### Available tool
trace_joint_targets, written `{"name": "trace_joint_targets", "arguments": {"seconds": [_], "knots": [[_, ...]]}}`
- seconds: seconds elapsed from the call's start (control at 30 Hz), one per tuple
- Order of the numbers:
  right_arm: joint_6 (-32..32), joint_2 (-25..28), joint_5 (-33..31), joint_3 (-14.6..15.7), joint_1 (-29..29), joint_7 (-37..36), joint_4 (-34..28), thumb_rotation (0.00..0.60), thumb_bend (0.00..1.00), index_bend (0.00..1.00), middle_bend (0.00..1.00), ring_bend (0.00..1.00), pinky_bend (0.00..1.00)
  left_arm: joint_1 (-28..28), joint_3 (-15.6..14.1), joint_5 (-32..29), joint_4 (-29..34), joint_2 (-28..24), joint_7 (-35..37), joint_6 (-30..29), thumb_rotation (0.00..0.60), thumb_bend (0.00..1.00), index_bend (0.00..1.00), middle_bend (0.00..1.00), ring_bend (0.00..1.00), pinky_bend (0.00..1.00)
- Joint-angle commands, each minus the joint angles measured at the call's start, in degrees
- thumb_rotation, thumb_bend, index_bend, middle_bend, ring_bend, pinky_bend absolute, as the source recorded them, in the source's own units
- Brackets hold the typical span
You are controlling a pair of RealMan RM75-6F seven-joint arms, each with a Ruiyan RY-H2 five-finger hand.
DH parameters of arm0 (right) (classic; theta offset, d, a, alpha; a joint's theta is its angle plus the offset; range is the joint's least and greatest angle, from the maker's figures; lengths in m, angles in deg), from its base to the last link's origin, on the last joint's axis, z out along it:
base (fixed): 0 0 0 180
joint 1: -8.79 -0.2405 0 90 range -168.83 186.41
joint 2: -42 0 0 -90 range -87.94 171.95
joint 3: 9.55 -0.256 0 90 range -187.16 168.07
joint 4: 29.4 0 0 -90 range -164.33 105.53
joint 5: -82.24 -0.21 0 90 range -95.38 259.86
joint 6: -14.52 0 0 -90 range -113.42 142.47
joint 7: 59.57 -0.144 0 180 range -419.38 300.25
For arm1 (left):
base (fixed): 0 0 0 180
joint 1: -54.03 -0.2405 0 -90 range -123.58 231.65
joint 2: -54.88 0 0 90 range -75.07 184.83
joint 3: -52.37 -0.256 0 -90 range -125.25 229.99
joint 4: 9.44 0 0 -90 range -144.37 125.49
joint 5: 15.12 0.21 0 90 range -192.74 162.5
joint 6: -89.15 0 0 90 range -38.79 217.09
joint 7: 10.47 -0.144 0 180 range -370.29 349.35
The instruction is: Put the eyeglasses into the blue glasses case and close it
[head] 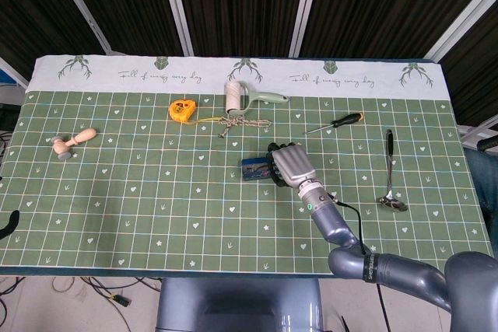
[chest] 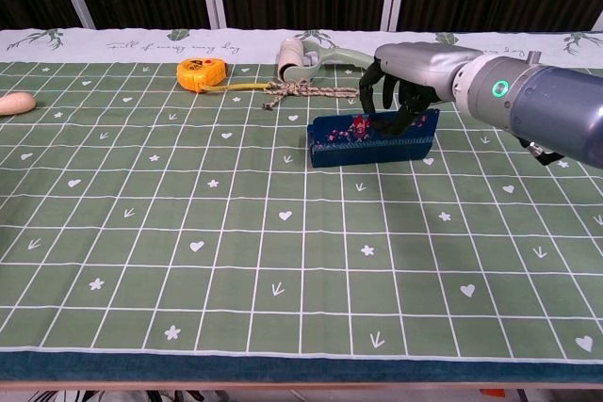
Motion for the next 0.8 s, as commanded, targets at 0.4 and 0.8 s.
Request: {"name": "trace_joint_targets", "arguments": {"seconds": [0.4,0.8], "knots": [[-1.20,-2.48,-6.27,-0.94,-4.36,2.29,5.41,0.600,0.53,0.75,0.27,0.36,0.34,-0.02,0.00,0.09,0.12,-0.19,0.36,0.09,0.600,0.29,0.24,0.00,0.00,0.00],[-2.07,-3.48,-8.05,-0.67,-6.10,1.20,8.58,0.600,0.53,0.74,0.27,0.35,0.34,0.03,0.01,0.08,0.14,-0.16,0.28,0.12,0.600,0.29,0.24,0.00,0.00,0.00]]}}
